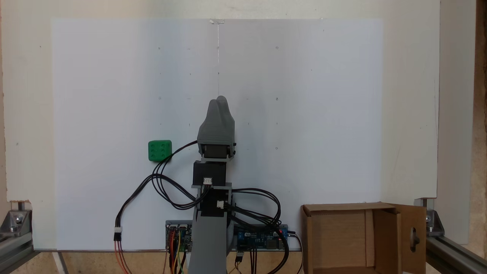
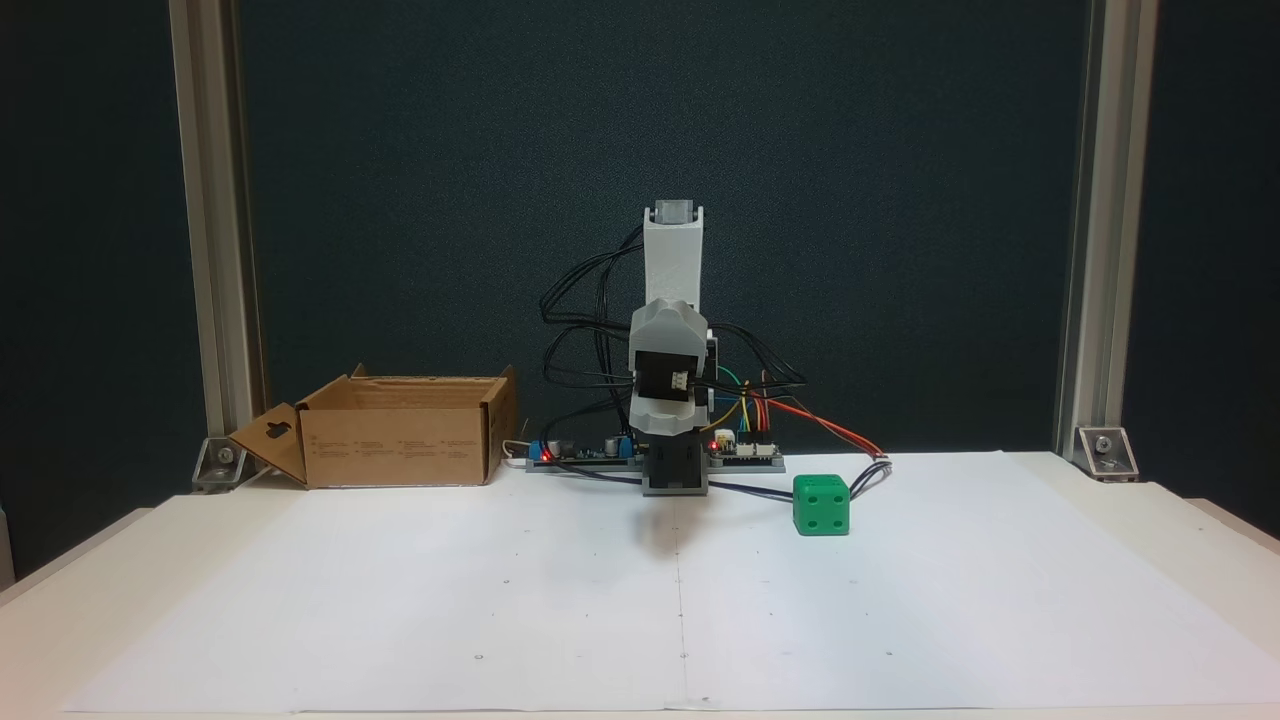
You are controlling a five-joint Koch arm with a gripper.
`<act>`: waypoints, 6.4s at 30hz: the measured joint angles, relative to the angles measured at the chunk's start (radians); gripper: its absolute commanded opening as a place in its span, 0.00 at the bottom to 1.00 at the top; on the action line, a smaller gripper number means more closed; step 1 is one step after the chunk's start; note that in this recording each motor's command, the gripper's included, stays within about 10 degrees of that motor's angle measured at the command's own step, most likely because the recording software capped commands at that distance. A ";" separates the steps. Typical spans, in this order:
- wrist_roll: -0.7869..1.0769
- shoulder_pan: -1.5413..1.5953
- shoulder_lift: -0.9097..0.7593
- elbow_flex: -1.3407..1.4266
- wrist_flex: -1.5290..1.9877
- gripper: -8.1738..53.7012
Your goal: Grasp a green dice and put it in the bin.
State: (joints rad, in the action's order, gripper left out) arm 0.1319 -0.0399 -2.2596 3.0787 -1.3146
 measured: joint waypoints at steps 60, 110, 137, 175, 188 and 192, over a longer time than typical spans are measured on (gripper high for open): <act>0.005 0.041 0.002 -0.052 0.239 0.82; -0.491 0.744 0.376 -1.373 2.537 0.87; -0.541 0.976 0.514 -1.420 2.537 0.85; -0.956 1.031 0.601 -1.420 2.428 0.82; -1.020 1.035 0.597 -1.287 2.333 0.82; -1.025 1.032 0.588 -1.256 2.275 0.82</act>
State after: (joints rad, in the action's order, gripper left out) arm -0.8928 0.9925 -1.6720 1.8224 0.9603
